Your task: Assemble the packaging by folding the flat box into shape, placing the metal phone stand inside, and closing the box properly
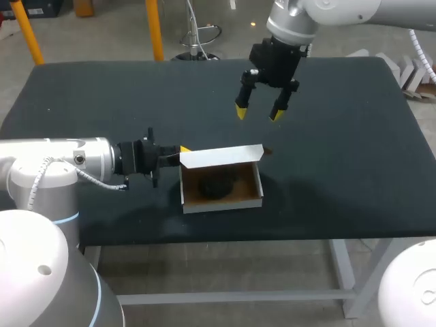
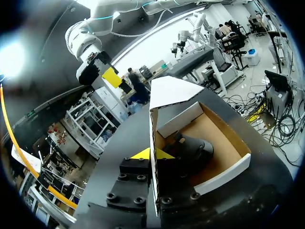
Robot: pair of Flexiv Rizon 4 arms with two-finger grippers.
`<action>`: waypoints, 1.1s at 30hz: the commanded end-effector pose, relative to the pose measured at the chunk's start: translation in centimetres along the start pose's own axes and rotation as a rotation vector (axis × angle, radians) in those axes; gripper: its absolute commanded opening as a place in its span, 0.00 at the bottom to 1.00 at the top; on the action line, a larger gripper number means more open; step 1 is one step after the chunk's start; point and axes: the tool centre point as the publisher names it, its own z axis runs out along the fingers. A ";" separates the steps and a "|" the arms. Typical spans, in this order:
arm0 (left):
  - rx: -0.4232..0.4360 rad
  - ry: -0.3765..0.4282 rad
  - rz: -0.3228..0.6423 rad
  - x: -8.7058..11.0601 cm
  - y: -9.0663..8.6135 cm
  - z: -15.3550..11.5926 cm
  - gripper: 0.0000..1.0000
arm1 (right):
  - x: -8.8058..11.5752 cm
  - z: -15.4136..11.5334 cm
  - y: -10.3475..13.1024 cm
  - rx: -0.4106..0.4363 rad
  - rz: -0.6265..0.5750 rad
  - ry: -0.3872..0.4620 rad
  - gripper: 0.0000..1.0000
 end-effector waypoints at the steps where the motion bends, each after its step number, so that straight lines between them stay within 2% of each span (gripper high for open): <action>1: 0.006 -0.036 0.023 0.7 0.2 -0.1 0.00 | -0.9 0.1 -0.2 0.042 0.101 0.042 1.00; 7: 0.007 -0.042 0.071 1.3 0.5 -0.1 0.00 | -1.7 1.3 -1.3 0.129 0.200 0.137 1.00; 23: 0.018 -0.055 0.198 2.1 0.0 -0.1 0.00 | -1.7 1.3 -1.3 0.129 0.200 0.137 1.00; 29: 0.018 -0.047 0.223 2.3 0.3 0.0 0.00 | -2.0 3.3 -1.9 0.215 0.268 0.150 1.00; 33: 0.015 -0.047 0.234 2.2 0.4 0.1 0.00 | -2.3 4.5 -2.7 0.266 0.240 0.172 1.00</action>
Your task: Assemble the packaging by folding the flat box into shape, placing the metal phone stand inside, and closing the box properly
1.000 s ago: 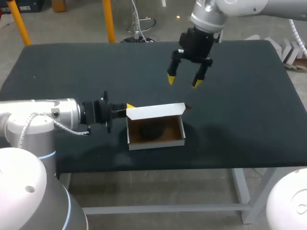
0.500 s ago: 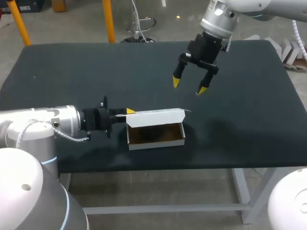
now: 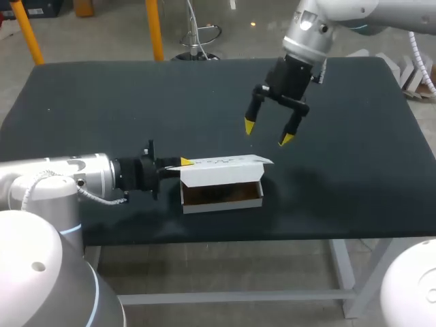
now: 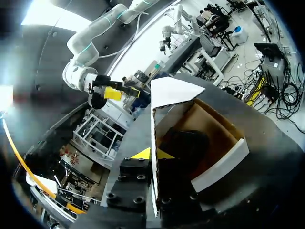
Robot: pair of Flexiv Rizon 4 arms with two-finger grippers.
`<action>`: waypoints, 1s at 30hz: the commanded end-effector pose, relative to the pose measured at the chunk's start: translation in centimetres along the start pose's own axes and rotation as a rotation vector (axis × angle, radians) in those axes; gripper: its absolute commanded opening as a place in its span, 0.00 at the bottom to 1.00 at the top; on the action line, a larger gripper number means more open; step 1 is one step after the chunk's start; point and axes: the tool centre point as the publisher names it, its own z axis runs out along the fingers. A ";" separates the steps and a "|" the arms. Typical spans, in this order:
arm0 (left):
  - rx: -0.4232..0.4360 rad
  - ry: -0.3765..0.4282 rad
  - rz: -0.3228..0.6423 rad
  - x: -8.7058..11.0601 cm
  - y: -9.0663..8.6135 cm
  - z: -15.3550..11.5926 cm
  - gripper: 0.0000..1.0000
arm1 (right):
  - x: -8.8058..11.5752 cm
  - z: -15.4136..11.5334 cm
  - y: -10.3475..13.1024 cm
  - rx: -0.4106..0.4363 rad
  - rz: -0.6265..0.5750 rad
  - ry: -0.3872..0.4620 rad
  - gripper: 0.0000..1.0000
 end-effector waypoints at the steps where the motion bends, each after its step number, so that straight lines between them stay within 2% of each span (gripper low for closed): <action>1: 0.002 -0.001 0.008 0.1 0.2 0.2 0.00 | -0.7 0.9 0.9 0.073 -0.014 0.018 0.85; 2: 0.002 -0.001 0.013 0.1 0.3 0.2 0.00 | -0.7 1.1 0.9 0.077 -0.011 0.017 0.77; 4: 0.002 -0.003 0.020 0.1 0.3 0.3 0.00 | -0.8 1.6 0.9 0.094 0.002 0.012 0.67; 9: -0.004 -0.006 0.031 0.2 0.4 0.5 0.00 | -0.9 2.4 0.6 0.125 0.000 0.008 0.51; 30: -0.003 -0.005 0.045 0.5 0.8 0.8 0.00 | -1.2 4.3 -0.2 0.183 -0.030 0.000 0.47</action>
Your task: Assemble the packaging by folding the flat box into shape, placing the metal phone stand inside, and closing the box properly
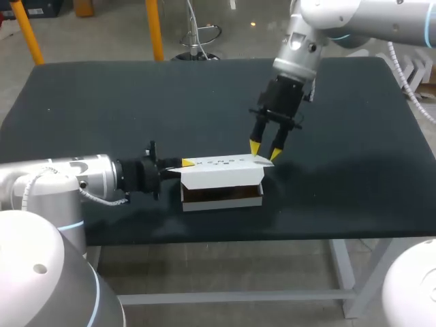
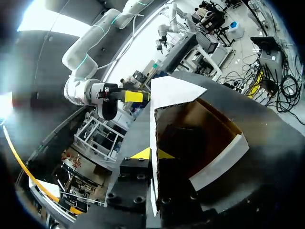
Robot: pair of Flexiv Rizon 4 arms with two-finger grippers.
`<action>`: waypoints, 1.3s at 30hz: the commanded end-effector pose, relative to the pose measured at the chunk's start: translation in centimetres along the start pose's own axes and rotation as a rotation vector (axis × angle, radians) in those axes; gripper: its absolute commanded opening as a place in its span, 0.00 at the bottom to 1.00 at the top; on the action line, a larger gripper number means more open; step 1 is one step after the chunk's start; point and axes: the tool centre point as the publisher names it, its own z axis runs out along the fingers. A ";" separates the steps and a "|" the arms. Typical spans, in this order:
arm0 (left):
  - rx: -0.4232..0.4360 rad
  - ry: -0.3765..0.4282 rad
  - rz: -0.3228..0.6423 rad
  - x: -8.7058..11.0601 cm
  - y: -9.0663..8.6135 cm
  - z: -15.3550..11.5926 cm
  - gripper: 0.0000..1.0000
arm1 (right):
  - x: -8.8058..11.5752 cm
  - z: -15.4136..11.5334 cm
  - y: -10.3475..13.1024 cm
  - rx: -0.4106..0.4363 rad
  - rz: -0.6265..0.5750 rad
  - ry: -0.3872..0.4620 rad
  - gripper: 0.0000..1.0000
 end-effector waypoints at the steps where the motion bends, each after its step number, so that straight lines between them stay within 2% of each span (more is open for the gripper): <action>1: -0.001 -0.003 -0.002 0.2 0.3 0.3 0.00 | 0.0 0.3 0.2 0.016 -0.005 -0.002 0.47; 12: 0.003 -0.016 0.003 0.2 0.1 0.0 0.01 | -0.2 0.8 -0.3 0.014 -0.010 -0.012 0.45; 20: 0.001 -0.029 0.022 0.3 -0.4 -0.3 0.09 | -0.2 0.9 -0.6 0.007 -0.013 -0.016 0.44; 26: -0.005 -0.033 0.028 0.3 -0.4 -0.4 0.28 | -0.3 1.0 -0.8 0.004 -0.016 -0.019 0.45; 30: -0.009 -0.034 0.027 0.3 -0.4 -0.5 0.37 | -0.2 1.1 -0.9 0.003 -0.016 -0.023 0.44; 39: -0.010 -0.054 0.023 0.5 -0.8 -2.1 0.47 | -0.4 1.5 -0.7 0.008 -0.014 -0.023 0.45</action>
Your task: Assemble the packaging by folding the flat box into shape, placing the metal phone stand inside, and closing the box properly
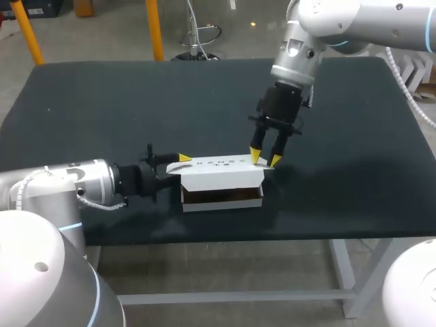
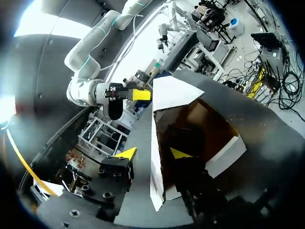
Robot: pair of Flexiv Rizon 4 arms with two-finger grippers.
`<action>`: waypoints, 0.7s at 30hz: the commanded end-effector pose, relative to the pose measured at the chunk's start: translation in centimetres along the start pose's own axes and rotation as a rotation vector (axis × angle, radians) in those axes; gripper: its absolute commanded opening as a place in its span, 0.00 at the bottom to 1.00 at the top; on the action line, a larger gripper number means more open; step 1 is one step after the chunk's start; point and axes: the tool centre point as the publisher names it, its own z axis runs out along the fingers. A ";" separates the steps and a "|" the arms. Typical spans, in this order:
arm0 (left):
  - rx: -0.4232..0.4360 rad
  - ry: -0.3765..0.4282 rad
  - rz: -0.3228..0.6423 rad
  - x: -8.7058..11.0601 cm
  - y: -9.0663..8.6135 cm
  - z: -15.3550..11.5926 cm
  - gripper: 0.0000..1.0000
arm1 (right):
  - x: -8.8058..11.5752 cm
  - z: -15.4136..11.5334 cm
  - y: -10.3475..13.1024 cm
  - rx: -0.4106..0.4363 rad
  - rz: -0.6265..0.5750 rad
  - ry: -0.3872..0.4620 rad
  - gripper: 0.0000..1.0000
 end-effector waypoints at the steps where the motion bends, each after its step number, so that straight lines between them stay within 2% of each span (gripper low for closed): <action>1: -0.003 -0.020 0.001 0.4 -0.4 -1.6 0.47 | 0.0 0.1 0.0 0.000 -0.001 0.001 0.45; 6: -0.027 -0.021 0.004 1.0 -0.5 -3.0 0.49 | 0.0 0.2 0.0 -0.002 -0.001 0.003 0.45; 10: -0.059 -0.032 -0.008 1.5 -0.5 -4.4 0.73 | 0.0 0.3 0.0 -0.003 -0.003 0.006 0.45; 12: -0.067 -0.039 -0.015 1.8 -0.5 -5.1 0.79 | -0.1 0.4 -0.1 -0.004 -0.005 0.009 0.45; 15: -0.095 -0.054 -0.027 1.8 -0.5 -6.3 0.97 | -0.1 0.6 0.0 -0.002 -0.009 0.014 0.45; 16: -0.106 -0.058 -0.033 1.6 -0.6 -6.8 1.00 | -0.2 0.7 0.0 0.000 -0.010 0.015 0.45; 21: -0.184 -0.018 -0.102 -0.1 -1.3 -8.9 1.00 | -0.3 1.0 0.0 -0.001 -0.012 0.021 0.45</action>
